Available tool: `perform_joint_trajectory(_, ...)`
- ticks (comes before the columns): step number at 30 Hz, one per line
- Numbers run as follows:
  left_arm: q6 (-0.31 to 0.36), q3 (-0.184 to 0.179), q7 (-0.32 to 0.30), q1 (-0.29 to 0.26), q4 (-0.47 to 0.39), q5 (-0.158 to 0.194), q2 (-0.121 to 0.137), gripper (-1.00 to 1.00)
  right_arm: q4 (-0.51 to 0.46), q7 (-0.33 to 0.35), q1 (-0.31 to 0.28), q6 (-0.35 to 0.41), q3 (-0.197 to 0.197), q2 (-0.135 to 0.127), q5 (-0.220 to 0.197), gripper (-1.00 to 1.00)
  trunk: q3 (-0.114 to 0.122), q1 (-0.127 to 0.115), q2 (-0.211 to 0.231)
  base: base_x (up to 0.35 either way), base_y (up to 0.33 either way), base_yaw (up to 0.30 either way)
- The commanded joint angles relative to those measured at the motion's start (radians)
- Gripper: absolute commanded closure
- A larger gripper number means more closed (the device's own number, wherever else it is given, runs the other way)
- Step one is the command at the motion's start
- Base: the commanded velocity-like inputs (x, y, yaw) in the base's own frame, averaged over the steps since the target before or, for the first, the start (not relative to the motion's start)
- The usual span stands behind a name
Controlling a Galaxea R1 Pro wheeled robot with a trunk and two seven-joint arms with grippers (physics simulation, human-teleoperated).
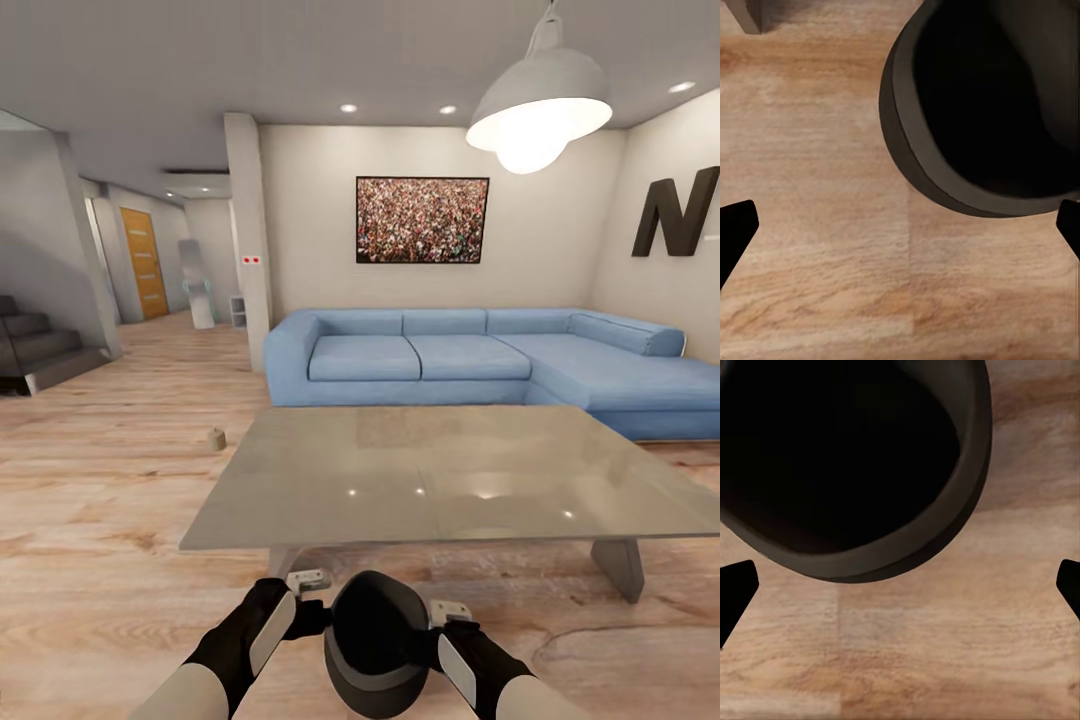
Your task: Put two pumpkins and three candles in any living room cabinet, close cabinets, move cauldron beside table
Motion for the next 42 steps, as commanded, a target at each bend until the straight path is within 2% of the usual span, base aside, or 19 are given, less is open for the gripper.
perform_joint_trajectory(1, 0.003, -0.005, 0.009, 0.0, -0.003, 0.01, 0.001, -1.0, -0.002, -0.005, 0.0, 0.005, 0.006, 0.0, -0.01, -1.0, 0.001, -0.004, 0.007, 0.0, 0.0, 0.054)
perform_joint_trajectory(9, 0.003, -0.005, 0.009, 0.0, -0.004, 0.008, 0.002, -1.0, 0.0, -0.004, 0.0, 0.005, 0.006, -0.001, -0.01, -1.0, 0.014, -0.035, 0.063, 0.0, 0.0, 0.072)
perform_joint_trajectory(16, -0.001, -0.007, 0.004, 0.0, -0.006, 0.006, 0.001, -1.0, 0.002, -0.004, 0.0, 0.005, 0.007, 0.0, -0.01, -1.0, 0.003, -0.035, 0.063, -0.021, 0.0, 0.078)
perform_joint_trajectory(26, -0.002, -0.009, 0.007, 0.0, -0.006, 0.006, 0.001, -1.0, 0.003, -0.005, 0.0, -0.026, 0.008, 0.0, -0.01, -1.0, -0.001, -0.035, 0.063, -0.301, 0.0, 0.054)
perform_joint_trajectory(35, -0.003, -0.01, 0.01, 0.0, -0.006, 0.005, 0.0, -1.0, 0.004, -0.005, 0.0, -0.029, 0.009, 0.0, -0.008, -1.0, -0.007, -0.035, 0.063, -0.283, -0.119, 0.248)
perform_joint_trajectory(42, -0.003, -0.01, 0.01, 0.0, -0.006, 0.004, 0.0, -1.0, 0.004, -0.005, 0.0, -0.029, 0.01, 0.0, -0.007, -1.0, -0.011, -0.035, 0.063, -0.106, -0.144, 0.267)
